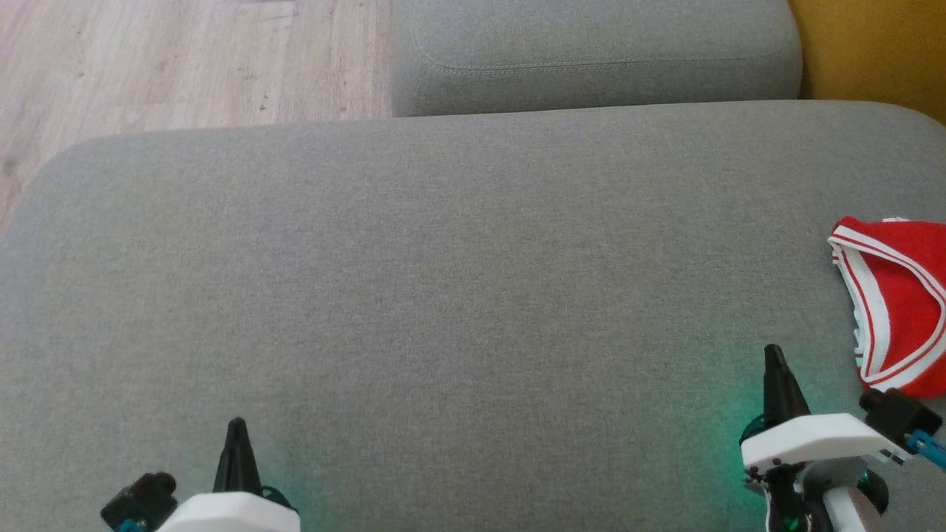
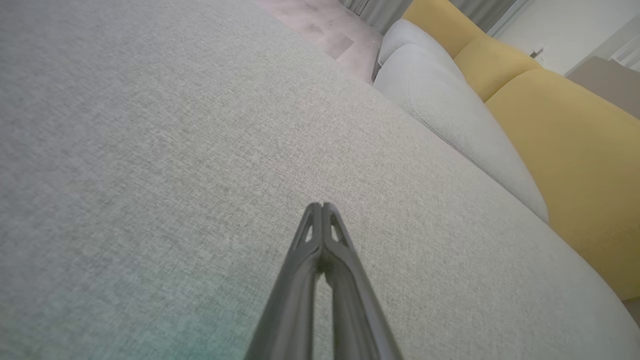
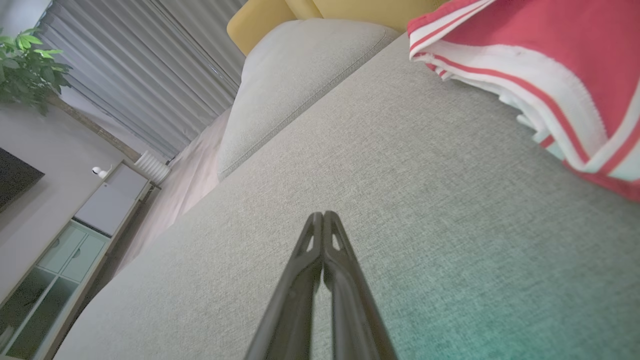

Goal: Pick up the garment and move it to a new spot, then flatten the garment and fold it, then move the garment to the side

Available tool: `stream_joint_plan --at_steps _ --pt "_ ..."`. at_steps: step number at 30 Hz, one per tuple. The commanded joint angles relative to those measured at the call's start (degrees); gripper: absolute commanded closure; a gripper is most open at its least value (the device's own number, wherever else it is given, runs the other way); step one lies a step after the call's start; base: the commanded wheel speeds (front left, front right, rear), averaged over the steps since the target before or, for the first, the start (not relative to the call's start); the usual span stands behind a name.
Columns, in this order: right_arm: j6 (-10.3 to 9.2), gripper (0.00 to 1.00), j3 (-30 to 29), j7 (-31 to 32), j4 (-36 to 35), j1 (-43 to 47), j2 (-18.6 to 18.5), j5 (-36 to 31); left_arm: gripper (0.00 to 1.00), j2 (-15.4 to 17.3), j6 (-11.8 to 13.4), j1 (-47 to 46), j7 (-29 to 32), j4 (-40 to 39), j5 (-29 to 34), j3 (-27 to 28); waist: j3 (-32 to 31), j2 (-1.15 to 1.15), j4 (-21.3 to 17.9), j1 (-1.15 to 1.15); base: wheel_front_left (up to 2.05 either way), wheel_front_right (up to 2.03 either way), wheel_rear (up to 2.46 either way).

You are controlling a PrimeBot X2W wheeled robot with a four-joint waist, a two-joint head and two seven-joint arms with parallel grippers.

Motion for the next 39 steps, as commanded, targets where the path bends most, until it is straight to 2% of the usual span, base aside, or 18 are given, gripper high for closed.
stream_joint_plan --at_steps 1,39 --pt "-0.02 1.00 -0.07 0.39 -2.44 -1.94 -0.15 1.98 1.00 0.08 -0.36 -3.00 0.48 -2.15 -1.76 1.63 -0.02 0.00 -0.03 0.00 0.00 0.00 0.00" --pt "-0.04 1.00 -2.60 6.86 -9.30 -1.27 -0.23 27.46 1.00 0.12 -2.83 -4.65 7.05 -6.74 -26.07 6.31 -0.37 0.00 -0.74 0.00 0.00 0.00 0.00"
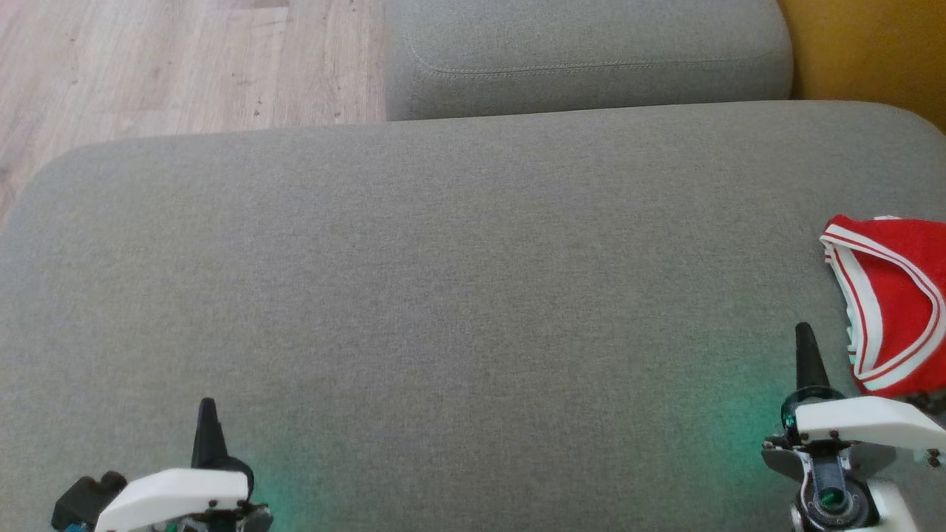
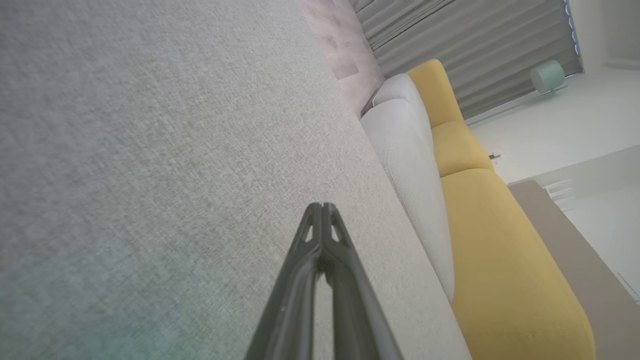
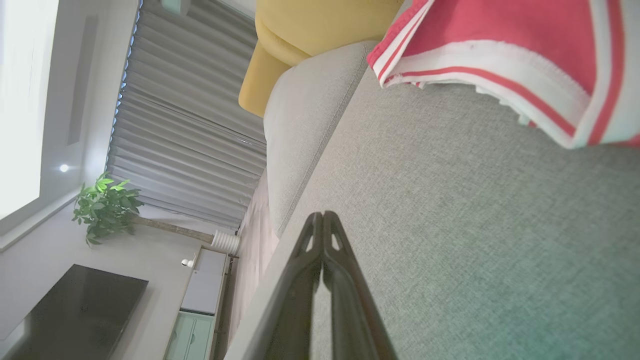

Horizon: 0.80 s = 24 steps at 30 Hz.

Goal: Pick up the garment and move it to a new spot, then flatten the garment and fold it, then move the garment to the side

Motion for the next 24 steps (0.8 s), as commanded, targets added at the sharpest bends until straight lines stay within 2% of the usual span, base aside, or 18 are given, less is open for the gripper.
stream_joint_plan --at_steps 1,24 --pt "-0.04 1.00 0.44 0.45 -2.50 -1.46 -0.23 1.62 1.00 0.17 -0.46 -3.17 0.33 -2.35 -1.35 1.69 -0.01 0.00 -0.02 0.00 0.00 0.00 0.00" --pt "-0.05 1.00 -0.99 4.10 -6.38 -1.08 -0.28 16.00 1.00 0.19 -1.85 -4.10 4.04 -4.95 -15.07 4.33 -0.21 0.00 -0.42 0.00 0.00 0.00 0.00"
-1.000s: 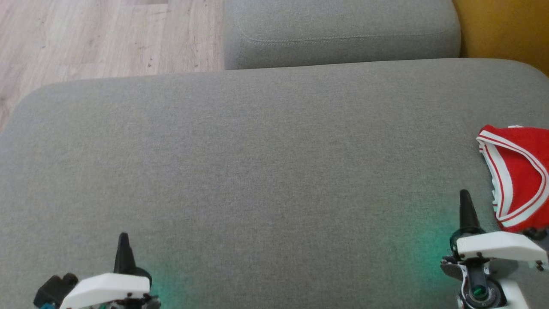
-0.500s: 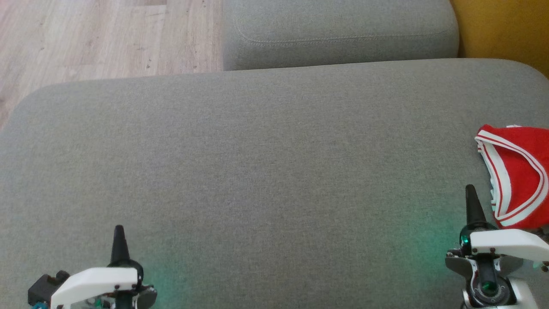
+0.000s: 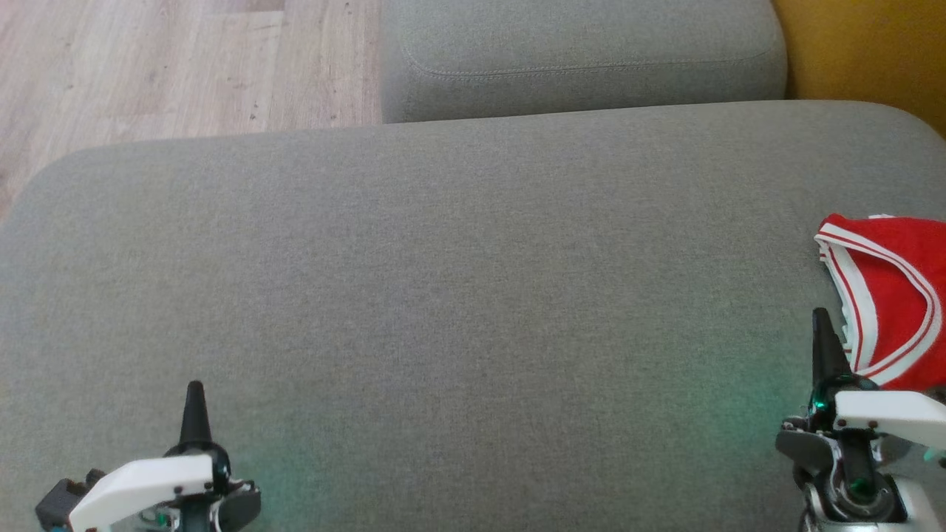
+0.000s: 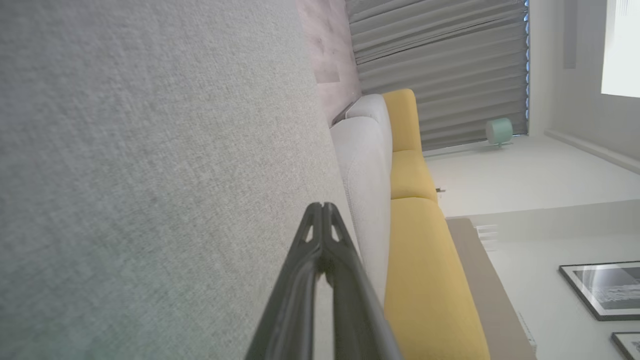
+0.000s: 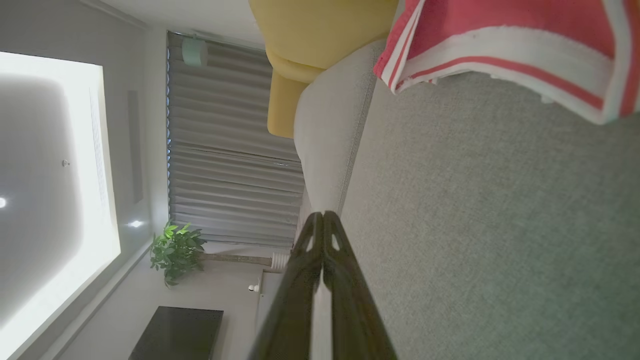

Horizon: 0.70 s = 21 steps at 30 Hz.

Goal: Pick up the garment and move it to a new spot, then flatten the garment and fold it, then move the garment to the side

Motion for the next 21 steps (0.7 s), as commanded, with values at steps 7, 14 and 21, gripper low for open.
stream_joint_plan --at_steps 7,14,21 --pt "-0.04 1.00 0.22 1.82 -3.92 -1.10 -0.29 6.40 1.00 0.22 -0.94 -3.60 1.63 -2.98 -5.89 3.14 -0.08 0.00 -0.15 0.00 0.00 0.00 0.00" --pt "-0.04 1.00 -0.23 2.98 -5.15 -0.98 -0.31 10.96 1.00 0.23 -1.38 -3.89 2.81 -3.80 -10.23 3.97 -0.14 0.00 -0.28 0.00 0.00 0.00 0.00" --pt "-0.04 1.00 -0.45 3.52 -5.72 -0.93 -0.31 13.11 1.00 0.23 -1.59 -4.03 3.36 -4.19 -12.28 4.37 -0.17 0.00 -0.34 0.00 0.00 0.00 0.00"
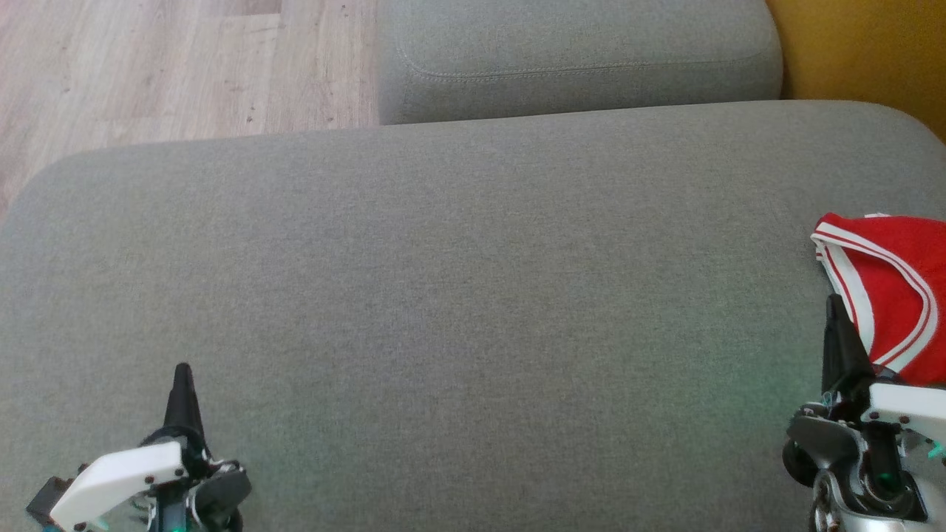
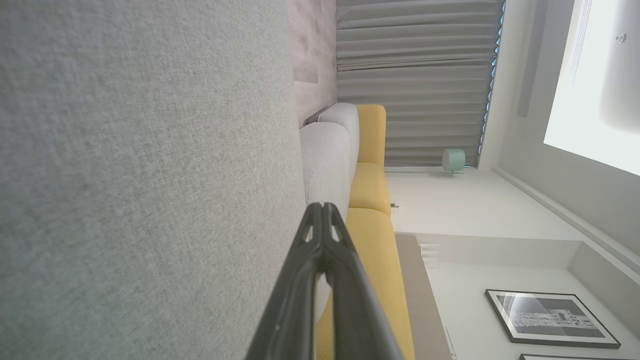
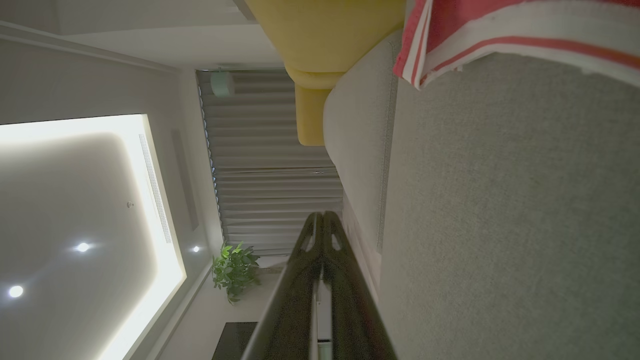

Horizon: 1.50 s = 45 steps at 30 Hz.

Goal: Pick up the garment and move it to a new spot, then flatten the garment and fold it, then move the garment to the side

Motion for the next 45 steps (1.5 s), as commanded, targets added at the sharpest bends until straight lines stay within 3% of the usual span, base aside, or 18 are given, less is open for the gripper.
stream_joint_plan --at_steps 1,45 --pt "-0.04 1.00 1.16 0.34 -2.35 -1.01 -0.31 0.40 1.00 0.28 -0.40 -2.91 0.41 -2.13 -0.32 2.35 0.00 0.00 0.00 0.00 0.00 0.00 0.00" --pt "-0.04 1.00 1.17 0.34 -2.35 -1.01 -0.31 0.40 1.00 0.28 -0.40 -2.91 0.40 -2.14 -0.32 2.34 0.00 0.00 0.00 0.00 0.00 0.00 0.00"
